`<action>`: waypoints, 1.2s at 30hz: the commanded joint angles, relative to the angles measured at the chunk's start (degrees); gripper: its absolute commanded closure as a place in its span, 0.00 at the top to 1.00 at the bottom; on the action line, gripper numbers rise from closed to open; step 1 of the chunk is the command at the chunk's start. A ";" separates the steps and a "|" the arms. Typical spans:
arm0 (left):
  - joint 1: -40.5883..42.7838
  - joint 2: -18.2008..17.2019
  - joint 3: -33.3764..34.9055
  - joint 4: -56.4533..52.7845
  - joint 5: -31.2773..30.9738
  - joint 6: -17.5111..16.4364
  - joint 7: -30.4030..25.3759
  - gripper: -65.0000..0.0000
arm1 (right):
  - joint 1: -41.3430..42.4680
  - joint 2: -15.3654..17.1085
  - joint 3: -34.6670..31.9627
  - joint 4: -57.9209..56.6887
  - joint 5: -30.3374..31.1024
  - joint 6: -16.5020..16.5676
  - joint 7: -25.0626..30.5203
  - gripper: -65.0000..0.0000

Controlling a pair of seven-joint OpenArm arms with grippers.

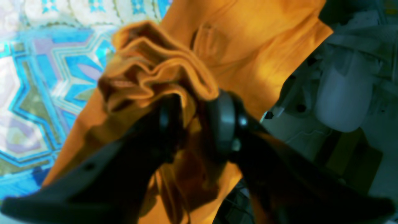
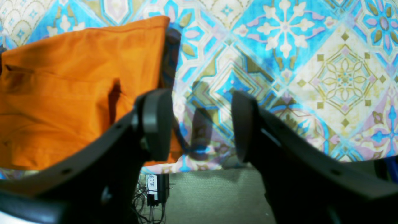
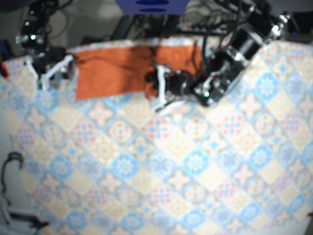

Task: Fold the T-shirt properly
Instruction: 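Lower the end onto the strip's middle and open the left gripper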

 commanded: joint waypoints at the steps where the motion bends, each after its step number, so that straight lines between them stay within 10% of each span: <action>1: -0.97 0.03 -0.31 0.85 -0.81 -0.20 -0.84 0.33 | -0.01 0.62 0.27 0.72 0.44 0.09 1.01 0.46; 36: 0.00 5.30 -0.31 -0.12 -1.17 -0.38 -6.81 0.42 | -0.01 -0.17 -2.55 0.72 0.35 0.09 1.10 0.46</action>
